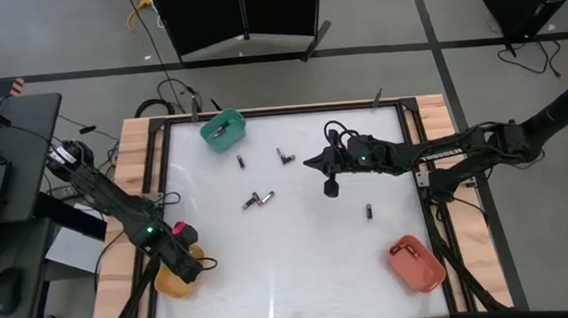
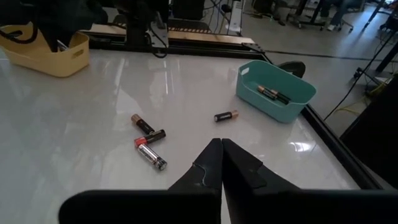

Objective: Sort batteries
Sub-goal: Put the silver battery into the yellow bin

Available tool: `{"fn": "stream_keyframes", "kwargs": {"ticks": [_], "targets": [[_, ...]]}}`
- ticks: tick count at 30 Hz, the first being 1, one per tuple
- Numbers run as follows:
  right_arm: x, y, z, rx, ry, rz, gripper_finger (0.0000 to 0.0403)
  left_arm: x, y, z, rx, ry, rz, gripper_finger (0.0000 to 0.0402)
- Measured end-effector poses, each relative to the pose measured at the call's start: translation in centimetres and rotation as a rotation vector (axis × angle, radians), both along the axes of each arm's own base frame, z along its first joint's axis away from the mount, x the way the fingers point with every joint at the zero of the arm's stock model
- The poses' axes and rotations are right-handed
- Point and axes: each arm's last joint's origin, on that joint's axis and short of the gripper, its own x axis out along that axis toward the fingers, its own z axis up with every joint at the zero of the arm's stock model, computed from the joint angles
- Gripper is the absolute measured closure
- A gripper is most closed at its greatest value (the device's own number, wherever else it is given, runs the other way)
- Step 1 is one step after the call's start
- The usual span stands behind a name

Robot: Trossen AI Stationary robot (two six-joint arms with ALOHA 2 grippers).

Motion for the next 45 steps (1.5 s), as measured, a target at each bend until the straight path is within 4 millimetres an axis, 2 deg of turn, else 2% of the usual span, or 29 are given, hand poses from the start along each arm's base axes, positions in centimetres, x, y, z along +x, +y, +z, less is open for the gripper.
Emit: {"fn": "stream_keyframes", "kwargs": {"ticks": [14,22,27,33,41,45], "targets": [[0.0,0.0,0.0,-0.001,0.004,0.001,0.0390,0.9,-1.0,-1.8,-0.011,0.075,-0.040,0.0346],[0.0,0.0,0.0,-0.004,0.005,0.002,0.0390,1.5,-0.9,-1.1,-0.083,0.110,-0.060,0.0287],[0.0,0.0,0.0,-0.002,0.004,0.001,0.0389,2.4,-1.1,0.8,-0.077,0.093,-0.113,0.0280],[0.0,0.0,0.0,-0.001,0.004,0.001,0.0388,3.4,-0.7,4.6,0.002,0.072,-0.186,0.0279],[-0.2,0.5,-0.4,0.000,0.057,0.019,0.0389,5.1,0.7,11.3,0.263,-0.125,-0.179,0.0287],[-0.5,0.8,-0.6,0.005,0.097,0.030,0.0389,6.5,2.5,13.3,0.364,-0.216,-0.120,0.0303]]}}
